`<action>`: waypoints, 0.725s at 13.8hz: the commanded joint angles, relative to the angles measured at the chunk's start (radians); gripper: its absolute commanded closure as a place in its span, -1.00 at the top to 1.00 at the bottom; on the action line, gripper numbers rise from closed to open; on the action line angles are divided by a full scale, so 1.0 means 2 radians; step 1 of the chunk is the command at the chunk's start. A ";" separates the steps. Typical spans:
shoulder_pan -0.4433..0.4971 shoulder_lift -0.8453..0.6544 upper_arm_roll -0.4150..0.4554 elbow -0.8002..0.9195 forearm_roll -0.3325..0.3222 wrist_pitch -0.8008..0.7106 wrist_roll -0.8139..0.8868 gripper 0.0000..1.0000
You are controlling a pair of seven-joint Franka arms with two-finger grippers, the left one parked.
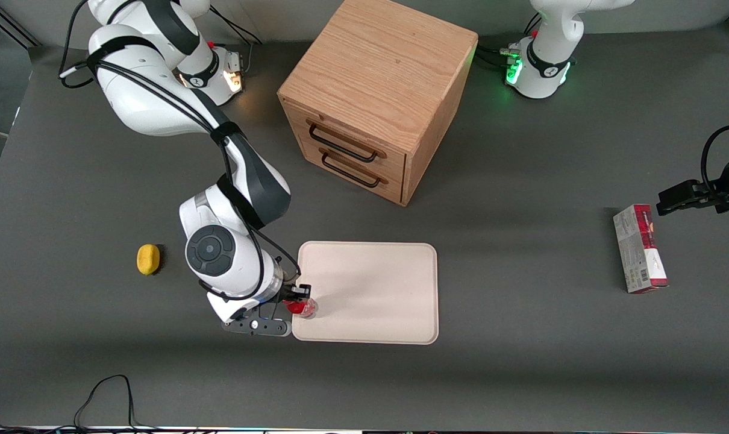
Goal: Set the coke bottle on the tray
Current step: 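Lower the bottle onto the cream tray's edge with the right gripper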
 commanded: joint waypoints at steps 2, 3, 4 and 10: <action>0.000 0.006 0.001 -0.002 -0.013 0.026 0.005 -1.00; -0.001 0.006 0.001 -0.012 -0.013 0.039 0.005 -1.00; -0.002 0.005 -0.001 -0.018 -0.013 0.042 0.005 -1.00; -0.001 0.004 0.000 -0.041 -0.049 0.072 0.016 1.00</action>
